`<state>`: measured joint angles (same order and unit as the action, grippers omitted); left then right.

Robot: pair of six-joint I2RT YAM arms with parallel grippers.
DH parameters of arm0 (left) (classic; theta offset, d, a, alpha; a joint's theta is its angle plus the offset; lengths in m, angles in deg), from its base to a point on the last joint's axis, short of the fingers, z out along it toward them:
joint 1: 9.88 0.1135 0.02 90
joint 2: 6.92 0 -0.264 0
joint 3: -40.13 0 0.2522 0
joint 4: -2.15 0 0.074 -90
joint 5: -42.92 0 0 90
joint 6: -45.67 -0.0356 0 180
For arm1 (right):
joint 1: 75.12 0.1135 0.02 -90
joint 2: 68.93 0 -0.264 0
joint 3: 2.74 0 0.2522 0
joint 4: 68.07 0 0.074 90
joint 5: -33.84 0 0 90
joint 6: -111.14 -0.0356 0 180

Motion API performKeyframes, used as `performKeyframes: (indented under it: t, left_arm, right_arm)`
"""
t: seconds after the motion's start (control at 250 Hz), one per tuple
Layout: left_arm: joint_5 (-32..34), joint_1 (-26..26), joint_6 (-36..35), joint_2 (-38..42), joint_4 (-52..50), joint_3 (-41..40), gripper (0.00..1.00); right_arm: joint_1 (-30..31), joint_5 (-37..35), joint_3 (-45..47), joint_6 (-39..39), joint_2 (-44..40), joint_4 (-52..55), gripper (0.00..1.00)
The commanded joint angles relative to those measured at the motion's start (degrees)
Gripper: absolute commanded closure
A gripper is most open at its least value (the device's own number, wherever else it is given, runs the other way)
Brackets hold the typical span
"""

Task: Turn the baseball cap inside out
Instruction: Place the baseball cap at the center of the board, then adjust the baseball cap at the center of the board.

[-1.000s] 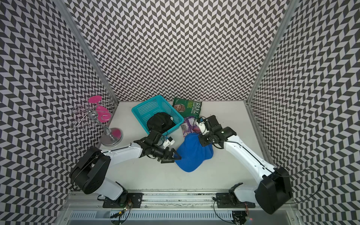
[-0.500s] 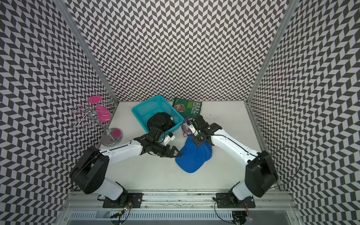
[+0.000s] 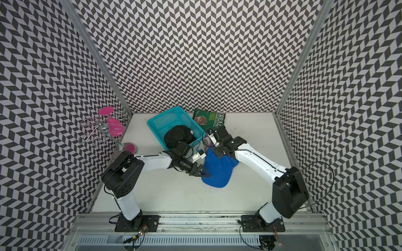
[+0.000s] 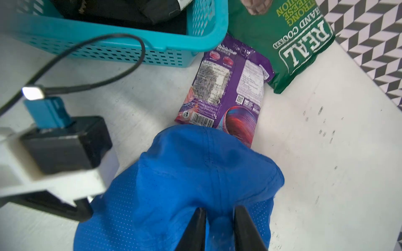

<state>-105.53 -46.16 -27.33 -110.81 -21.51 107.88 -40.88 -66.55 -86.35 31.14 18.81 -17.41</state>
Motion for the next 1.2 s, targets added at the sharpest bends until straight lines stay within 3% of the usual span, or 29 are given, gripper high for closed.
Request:
performKeyframes:
  t: [0.0,0.088,0.164,0.292,0.465,0.629,0.881,1.194]
  left_arm:
    - [-5.5,-0.4,-2.2,0.5,1.8,0.2,0.11]
    - [-3.0,-0.3,-2.3,4.1,2.4,-1.1,0.1]
    - [3.2,-0.2,-1.9,8.7,3.7,-2.8,0.11]
    - [13.3,-0.2,-1.6,16.2,7.4,-5.2,0.19]
    - [24.8,-1.1,-0.5,17.7,11.4,-3.6,0.41]
    - [29.6,-3.0,-1.3,14.2,12.0,0.7,0.47]
    - [37.0,-5.8,-4.7,7.2,10.0,6.2,0.56]
    - [46.3,-8.1,-5.3,2.6,12.1,9.2,0.53]
  right_arm:
    - [-1.6,0.5,1.0,-2.8,-1.7,-4.8,0.58]
    - [-3.3,1.5,1.4,-5.0,-4.2,-3.7,0.42]
    - [-5.0,3.4,1.9,-7.2,-7.9,-2.5,0.31]
    - [-8.7,10.1,5.6,-12.2,-14.7,-2.7,0.26]
    - [-14.0,21.8,17.0,-18.7,-19.9,-10.3,0.34]
    - [-17.2,28.4,23.2,-21.4,-20.0,-17.1,0.42]
    - [-17.7,27.1,25.7,-20.5,-15.7,-20.2,0.55]
    - [-17.7,24.8,27.2,-19.5,-14.6,-21.3,0.6]
